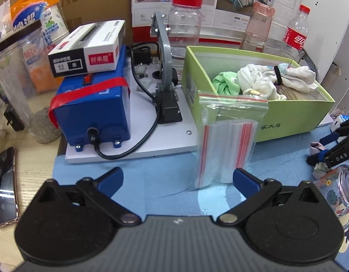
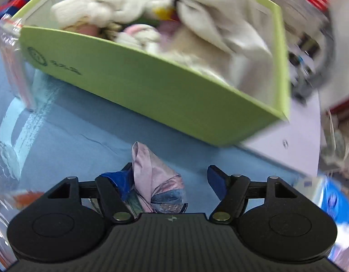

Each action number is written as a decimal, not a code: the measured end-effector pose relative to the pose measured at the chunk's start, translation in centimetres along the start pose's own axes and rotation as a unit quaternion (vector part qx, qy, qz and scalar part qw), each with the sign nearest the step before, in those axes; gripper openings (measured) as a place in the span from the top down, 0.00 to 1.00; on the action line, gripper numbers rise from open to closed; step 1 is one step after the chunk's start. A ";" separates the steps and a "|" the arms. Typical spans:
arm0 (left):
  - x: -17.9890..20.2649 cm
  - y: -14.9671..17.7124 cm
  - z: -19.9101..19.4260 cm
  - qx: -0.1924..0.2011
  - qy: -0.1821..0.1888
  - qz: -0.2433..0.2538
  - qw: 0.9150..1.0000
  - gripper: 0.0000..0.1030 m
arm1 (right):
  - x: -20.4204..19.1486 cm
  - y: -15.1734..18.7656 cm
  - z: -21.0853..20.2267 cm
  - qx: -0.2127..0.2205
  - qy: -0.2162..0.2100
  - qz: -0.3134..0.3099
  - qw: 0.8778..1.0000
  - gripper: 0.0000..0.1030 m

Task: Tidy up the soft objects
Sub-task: 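Move the left tool to the clear zip bag while the right tool approaches the crumpled patterned cloth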

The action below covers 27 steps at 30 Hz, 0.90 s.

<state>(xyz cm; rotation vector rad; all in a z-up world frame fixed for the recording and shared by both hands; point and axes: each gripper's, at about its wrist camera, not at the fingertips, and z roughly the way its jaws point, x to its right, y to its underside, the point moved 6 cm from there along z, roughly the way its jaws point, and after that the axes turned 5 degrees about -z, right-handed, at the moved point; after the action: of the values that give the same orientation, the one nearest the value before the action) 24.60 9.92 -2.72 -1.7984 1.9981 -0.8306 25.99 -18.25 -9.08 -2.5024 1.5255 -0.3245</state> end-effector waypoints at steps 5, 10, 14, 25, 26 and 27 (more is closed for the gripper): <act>0.5 0.4 -0.2 -0.001 -0.005 0.004 1.000 0.00 | 2.1 4.7 -1.1 0.018 0.002 0.021 1.000 0.44; 0.8 1.0 -0.6 -0.004 -0.004 0.002 1.000 0.01 | 2.0 9.2 -2.9 0.048 0.006 0.025 0.999 0.43; 0.9 1.4 -0.9 0.000 -0.004 0.005 1.000 0.00 | 1.6 12.3 -5.7 0.166 0.020 0.121 0.979 0.42; 1.8 0.9 0.6 -0.011 0.003 0.012 1.000 0.00 | -0.3 14.4 -6.1 0.256 0.004 0.249 0.934 0.41; 1.9 0.9 0.7 -0.011 0.004 0.013 1.000 0.00 | -0.4 13.9 -5.9 0.253 0.005 0.241 0.937 0.41; 2.0 0.9 0.7 -0.011 0.004 0.014 1.000 0.00 | -0.2 13.0 -5.3 0.247 0.014 0.232 0.941 0.41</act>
<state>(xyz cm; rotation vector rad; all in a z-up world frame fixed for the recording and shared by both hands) 24.03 7.88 -3.53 -1.7767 2.0402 -0.8133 13.35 -24.23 -7.57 -1.7096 1.7232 -0.5789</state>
